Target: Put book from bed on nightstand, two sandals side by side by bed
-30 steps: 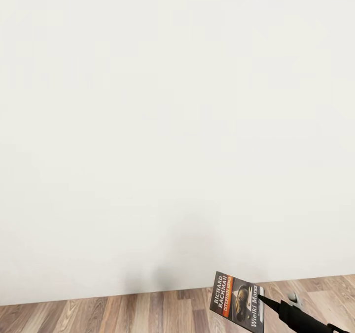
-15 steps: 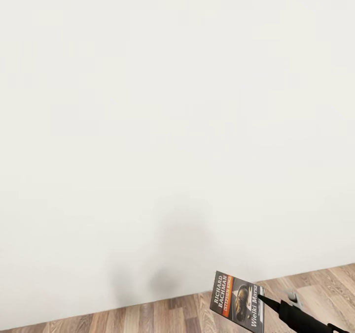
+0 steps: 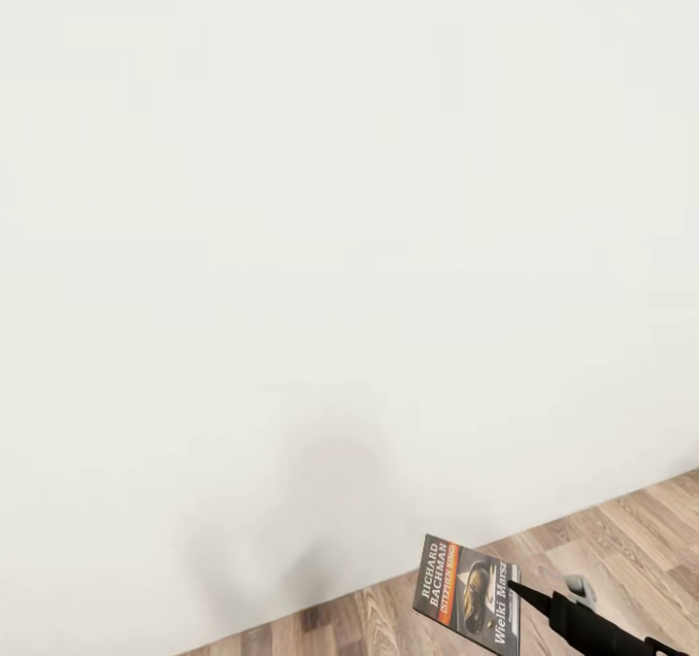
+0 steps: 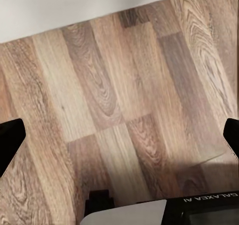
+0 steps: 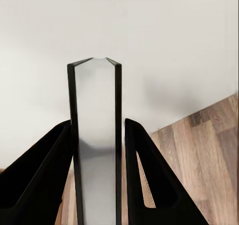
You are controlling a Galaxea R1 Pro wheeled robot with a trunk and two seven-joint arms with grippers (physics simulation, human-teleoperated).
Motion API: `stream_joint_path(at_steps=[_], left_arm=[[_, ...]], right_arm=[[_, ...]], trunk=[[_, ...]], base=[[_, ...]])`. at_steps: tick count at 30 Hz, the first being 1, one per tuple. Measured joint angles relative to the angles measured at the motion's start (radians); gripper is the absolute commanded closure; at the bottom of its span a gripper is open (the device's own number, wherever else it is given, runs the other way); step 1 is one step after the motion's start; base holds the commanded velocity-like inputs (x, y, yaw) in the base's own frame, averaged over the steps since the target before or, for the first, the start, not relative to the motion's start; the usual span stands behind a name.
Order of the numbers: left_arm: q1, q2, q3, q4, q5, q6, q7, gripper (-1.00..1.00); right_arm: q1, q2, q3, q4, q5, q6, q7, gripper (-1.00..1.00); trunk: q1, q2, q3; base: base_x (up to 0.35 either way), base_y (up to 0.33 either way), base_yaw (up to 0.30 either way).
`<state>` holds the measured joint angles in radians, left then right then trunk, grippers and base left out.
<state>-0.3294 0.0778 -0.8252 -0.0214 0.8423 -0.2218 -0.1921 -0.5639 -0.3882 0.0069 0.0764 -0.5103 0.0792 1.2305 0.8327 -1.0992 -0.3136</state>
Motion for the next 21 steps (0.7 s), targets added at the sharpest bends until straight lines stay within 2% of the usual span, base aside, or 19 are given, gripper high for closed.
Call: stream_joint_path(at_steps=[17, 21], left_arm=[[0.000, 0.000, 0.000, 0.000, 0.000, -0.001, 0.000, -1.00], [0.000, -0.001, 0.000, 0.000, 0.000, 0.000, 0.000, -1.00]], right_arm=[[0.000, 0.000, 0.000, 0.000, 0.000, 0.000, 0.000, 1.00], [0.000, 0.000, 0.000, 0.000, 0.000, 0.000, 0.000, 1.00]], trunk=[[0.001, 0.000, 0.000], [0.000, 0.000, 0.000]], base=[[0.029, 0.000, -0.261], [0.155, 0.015, -0.261]])
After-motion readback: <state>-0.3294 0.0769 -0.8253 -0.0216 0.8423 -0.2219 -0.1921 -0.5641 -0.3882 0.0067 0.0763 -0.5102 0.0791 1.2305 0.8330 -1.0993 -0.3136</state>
